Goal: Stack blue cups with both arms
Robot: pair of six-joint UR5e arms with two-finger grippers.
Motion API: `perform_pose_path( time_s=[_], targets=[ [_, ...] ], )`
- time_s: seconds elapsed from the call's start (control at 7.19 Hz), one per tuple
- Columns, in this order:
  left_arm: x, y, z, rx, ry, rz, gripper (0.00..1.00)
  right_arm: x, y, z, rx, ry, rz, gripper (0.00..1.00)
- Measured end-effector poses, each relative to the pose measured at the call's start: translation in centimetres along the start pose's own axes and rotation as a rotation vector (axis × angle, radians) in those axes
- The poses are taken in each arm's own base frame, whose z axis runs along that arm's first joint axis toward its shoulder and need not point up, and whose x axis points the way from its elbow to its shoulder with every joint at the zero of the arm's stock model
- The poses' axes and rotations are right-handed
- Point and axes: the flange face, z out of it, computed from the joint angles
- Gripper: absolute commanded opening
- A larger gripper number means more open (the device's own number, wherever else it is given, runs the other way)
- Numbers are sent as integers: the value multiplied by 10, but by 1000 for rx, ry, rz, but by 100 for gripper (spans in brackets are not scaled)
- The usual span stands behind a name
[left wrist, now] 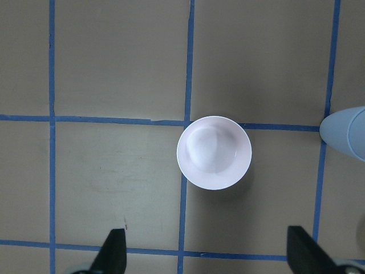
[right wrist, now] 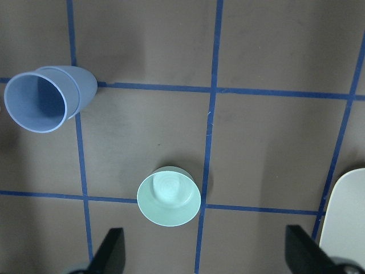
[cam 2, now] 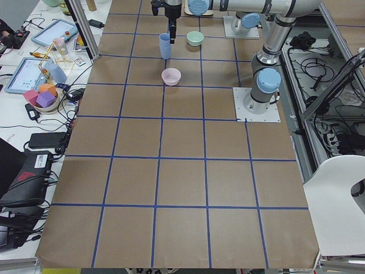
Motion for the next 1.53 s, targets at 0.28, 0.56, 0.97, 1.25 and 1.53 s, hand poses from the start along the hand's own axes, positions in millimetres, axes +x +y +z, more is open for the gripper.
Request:
perform_pose_path(
  time_s=[0.28, 0.56, 0.97, 1.25, 1.53],
  targets=[
    [0, 0, 0, -2, 0, 1, 100, 8, 34, -7, 23, 16, 73, 100],
    [1, 1, 0, -3, 0, 2, 100, 11, 42, -3, 53, 54, 110, 100],
    [1, 1, 0, -3, 3, 1, 100, 8, 56, 3, 70, 74, 116, 100],
    [1, 1, 0, -3, 2, 1, 100, 1, 61, 1, 78, 77, 103, 100],
    [1, 1, 0, -3, 1, 2, 100, 0, 61, 2, 77, 78, 98, 100]
  ],
)
